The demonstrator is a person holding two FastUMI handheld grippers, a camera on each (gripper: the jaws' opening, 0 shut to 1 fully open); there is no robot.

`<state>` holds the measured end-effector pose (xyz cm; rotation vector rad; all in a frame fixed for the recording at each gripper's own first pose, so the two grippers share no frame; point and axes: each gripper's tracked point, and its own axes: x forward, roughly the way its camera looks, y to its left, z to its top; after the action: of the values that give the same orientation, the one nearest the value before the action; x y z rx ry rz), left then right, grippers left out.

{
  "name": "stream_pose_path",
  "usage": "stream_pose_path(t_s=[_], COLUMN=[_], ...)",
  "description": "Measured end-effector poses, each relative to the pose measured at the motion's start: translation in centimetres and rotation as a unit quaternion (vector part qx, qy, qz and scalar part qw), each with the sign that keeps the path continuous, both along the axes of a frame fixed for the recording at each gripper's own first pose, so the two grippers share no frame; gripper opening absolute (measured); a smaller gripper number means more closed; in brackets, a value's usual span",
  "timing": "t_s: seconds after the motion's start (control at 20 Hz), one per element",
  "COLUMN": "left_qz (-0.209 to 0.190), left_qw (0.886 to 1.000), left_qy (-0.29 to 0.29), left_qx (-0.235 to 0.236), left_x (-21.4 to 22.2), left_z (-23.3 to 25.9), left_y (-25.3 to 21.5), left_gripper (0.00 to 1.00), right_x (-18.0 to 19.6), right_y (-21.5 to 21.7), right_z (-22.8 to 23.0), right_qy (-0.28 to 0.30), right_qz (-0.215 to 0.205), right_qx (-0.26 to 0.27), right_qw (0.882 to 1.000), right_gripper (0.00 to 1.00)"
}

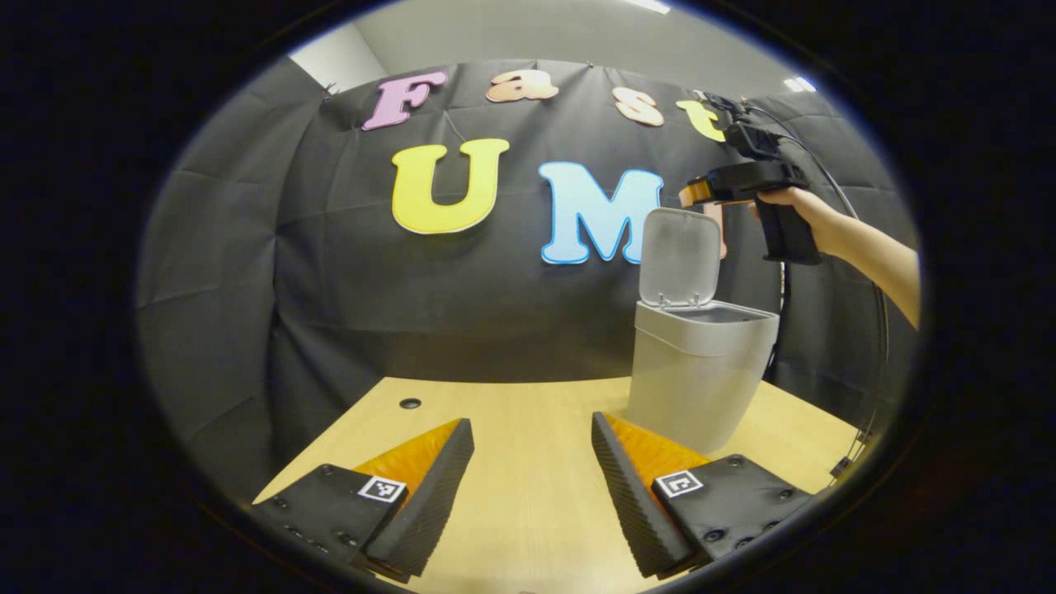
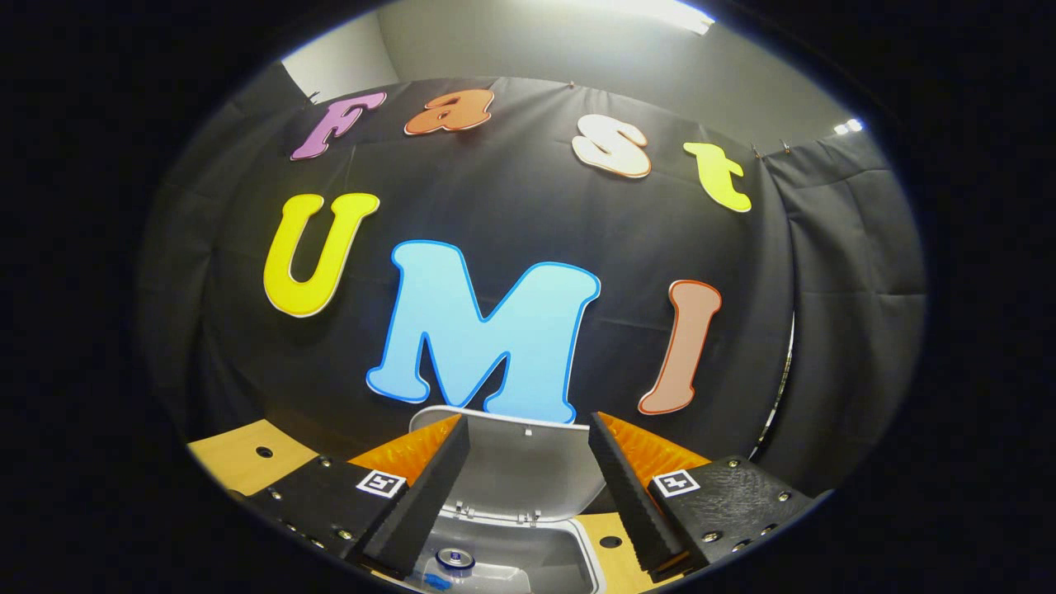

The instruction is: Press the lid of the desktop garbage bin to open it, pick up the crumpled paper on the desktop and throw it into the bin, then pick up the pop can on the desktop and drop it into the bin, and finally close the garbage bin lid.

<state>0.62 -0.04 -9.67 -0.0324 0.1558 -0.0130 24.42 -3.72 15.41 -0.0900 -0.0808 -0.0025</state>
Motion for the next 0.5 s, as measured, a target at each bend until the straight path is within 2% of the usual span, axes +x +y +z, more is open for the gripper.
stream_pose_path(t_s=[0.5], left_qz=[0.027], left_qw=[1.0], left_qy=[0.006], left_qx=[-0.016], left_x=[0.6], left_z=[-0.5], left_y=[1.2], left_gripper=[0.96], right_x=[4.1], right_y=[0.6], right_z=[0.6], right_qy=[0.015], right_qz=[0.002], right_qx=[0.029], right_qw=[0.999], right_gripper=[0.94])
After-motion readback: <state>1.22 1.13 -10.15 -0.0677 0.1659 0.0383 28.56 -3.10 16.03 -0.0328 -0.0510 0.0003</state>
